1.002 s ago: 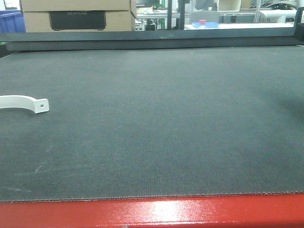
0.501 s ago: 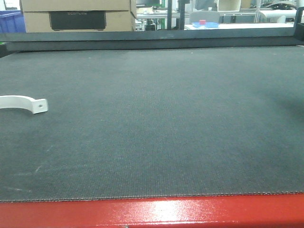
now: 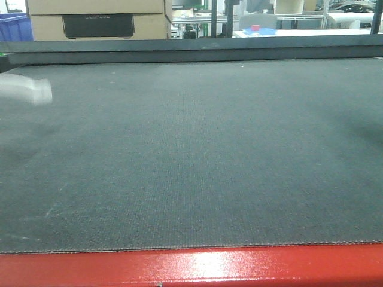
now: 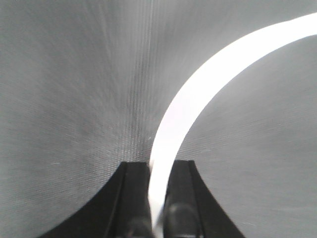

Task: Grab PVC pipe and place in blue bin
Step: 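Lift the clamp off the felt table with both grippers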

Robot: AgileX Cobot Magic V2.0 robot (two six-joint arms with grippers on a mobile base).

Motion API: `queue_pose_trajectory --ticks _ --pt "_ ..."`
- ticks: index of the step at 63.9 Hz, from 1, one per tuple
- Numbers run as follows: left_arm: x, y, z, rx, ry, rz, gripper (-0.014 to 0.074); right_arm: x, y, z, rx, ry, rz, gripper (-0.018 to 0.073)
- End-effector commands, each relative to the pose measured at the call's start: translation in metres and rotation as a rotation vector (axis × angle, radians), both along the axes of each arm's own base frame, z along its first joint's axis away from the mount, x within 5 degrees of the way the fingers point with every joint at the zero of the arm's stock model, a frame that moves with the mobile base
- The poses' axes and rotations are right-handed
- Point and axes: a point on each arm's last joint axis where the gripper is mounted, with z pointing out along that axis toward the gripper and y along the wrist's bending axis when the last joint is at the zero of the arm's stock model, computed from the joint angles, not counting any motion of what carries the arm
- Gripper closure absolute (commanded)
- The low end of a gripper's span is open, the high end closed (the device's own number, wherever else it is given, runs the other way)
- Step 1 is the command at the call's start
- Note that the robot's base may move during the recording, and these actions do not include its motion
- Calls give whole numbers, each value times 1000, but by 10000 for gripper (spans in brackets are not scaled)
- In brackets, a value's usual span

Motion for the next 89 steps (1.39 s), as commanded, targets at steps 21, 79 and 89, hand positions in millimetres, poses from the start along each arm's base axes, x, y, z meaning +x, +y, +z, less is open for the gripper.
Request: queue_pose_trajectory --ticks 21,79,89 --pt "-93 -57 62 -25 -690 -55 707 -51 11 48 -133 -524 -16 721" --pt "-232 -62 87 -12 -1240 -95 707 -214 51 54 -248 -1221 40 721" --pt "-232 -62 87 -12 -1240 -95 707 -216 51 55 -250 -1230 39 721"
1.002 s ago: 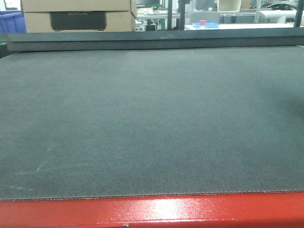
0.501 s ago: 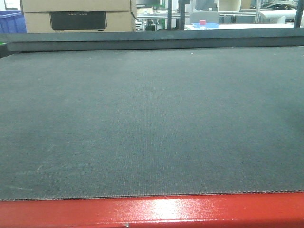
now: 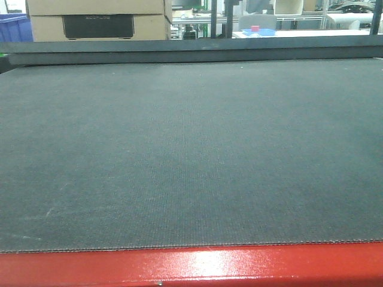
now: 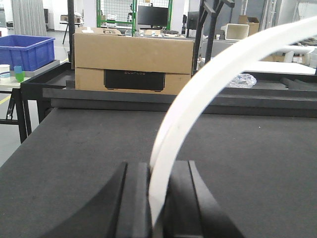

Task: Grab PVC pipe and place in blue bin
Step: 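Lift the clamp off the felt table with both grippers, then drive the base to the shelf of blue bins holding the clamp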

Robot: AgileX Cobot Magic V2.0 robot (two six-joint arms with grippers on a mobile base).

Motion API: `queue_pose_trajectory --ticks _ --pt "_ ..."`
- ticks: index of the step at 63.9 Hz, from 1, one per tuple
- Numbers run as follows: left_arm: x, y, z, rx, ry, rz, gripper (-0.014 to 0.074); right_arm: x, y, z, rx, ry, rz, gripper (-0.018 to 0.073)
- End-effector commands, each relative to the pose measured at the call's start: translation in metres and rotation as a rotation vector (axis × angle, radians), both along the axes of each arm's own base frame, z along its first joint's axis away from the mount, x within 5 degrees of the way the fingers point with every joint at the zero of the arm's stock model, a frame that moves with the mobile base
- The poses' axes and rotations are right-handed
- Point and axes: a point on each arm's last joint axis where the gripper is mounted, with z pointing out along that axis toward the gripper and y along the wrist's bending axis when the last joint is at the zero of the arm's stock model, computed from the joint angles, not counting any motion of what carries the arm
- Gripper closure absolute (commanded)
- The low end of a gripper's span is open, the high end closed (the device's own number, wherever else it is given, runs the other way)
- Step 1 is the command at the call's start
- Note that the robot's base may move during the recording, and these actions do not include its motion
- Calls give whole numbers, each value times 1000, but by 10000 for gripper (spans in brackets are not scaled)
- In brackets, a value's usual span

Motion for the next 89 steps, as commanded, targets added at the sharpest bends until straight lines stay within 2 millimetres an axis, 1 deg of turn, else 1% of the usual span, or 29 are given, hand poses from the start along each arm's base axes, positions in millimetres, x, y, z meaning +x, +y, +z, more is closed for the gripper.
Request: queue_pose_trajectory --ticks 1,89 --pt "-2 0 3 -11 -32 2 707 -1 0 2 -9 -28 -3 721" --pt "-2 0 4 -11 -34 2 707 -1 0 2 -9 -28 -3 721"
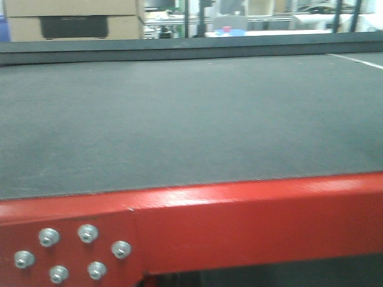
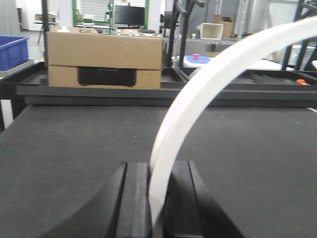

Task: Grab PVC pipe and place in blue bin
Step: 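Drive the base to the shelf of blue bins holding the clamp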

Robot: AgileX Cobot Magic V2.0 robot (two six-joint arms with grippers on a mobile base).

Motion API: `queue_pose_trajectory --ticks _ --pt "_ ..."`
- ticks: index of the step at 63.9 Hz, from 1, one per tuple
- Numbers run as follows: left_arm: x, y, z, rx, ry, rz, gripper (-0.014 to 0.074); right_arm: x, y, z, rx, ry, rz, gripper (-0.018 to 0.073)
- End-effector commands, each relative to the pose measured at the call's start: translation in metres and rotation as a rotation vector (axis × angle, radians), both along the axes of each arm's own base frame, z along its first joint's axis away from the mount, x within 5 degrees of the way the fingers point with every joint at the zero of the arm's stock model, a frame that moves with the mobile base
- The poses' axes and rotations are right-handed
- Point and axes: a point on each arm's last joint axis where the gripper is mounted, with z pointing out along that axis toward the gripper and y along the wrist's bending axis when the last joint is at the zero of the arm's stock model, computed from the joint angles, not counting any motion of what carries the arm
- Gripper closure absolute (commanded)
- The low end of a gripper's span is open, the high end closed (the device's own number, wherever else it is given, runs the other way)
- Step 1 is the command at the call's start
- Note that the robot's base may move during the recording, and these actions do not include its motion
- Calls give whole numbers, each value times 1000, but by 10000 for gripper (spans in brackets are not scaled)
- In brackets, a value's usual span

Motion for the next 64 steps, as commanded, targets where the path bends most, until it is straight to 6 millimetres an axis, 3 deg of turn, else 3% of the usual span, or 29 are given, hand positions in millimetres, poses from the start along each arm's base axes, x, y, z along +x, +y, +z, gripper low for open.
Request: queue_pose_trajectory --ticks 1,64 --pt "-2 0 3 -11 -33 2 707 -1 0 2 -9 -28 -3 721" --pt "-4 0 4 -11 -41 2 707 -1 0 2 -9 -28 -3 721"
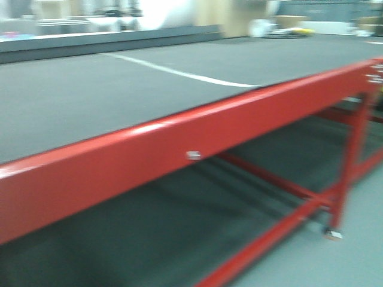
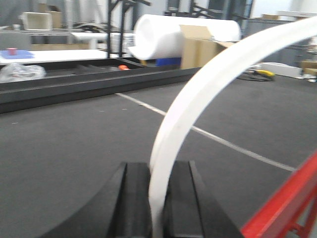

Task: Grab PVC pipe and place in blue bin
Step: 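Drive the base to the shelf of blue bins holding the clamp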

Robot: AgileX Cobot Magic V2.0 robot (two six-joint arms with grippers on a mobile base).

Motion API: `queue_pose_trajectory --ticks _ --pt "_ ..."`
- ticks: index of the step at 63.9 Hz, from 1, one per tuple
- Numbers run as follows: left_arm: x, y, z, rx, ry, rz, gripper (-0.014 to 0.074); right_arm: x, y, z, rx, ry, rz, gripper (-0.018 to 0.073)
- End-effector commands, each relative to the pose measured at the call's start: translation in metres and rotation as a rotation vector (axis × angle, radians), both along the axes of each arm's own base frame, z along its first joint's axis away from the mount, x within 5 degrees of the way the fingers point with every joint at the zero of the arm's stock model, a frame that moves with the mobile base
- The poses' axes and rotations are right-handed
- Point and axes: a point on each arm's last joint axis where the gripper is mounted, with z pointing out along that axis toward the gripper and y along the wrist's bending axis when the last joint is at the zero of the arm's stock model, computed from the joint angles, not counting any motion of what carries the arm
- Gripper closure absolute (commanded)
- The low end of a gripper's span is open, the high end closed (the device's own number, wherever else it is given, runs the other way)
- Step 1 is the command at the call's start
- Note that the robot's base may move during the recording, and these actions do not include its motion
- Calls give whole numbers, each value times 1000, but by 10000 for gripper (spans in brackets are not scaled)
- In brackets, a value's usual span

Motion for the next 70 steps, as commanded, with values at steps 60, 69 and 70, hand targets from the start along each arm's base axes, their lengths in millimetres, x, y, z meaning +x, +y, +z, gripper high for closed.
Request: queue_pose_trajectory --ticks 60,69,70 --pt "-2 0 3 -11 -33 2 707 -1 0 2 -7 -30 -3 721" --pt "-2 0 3 -11 -33 2 707 -1 0 2 -7 -30 -3 721" --pt "-2 0 3 -11 -33 2 707 -1 0 2 -7 -30 -3 721"
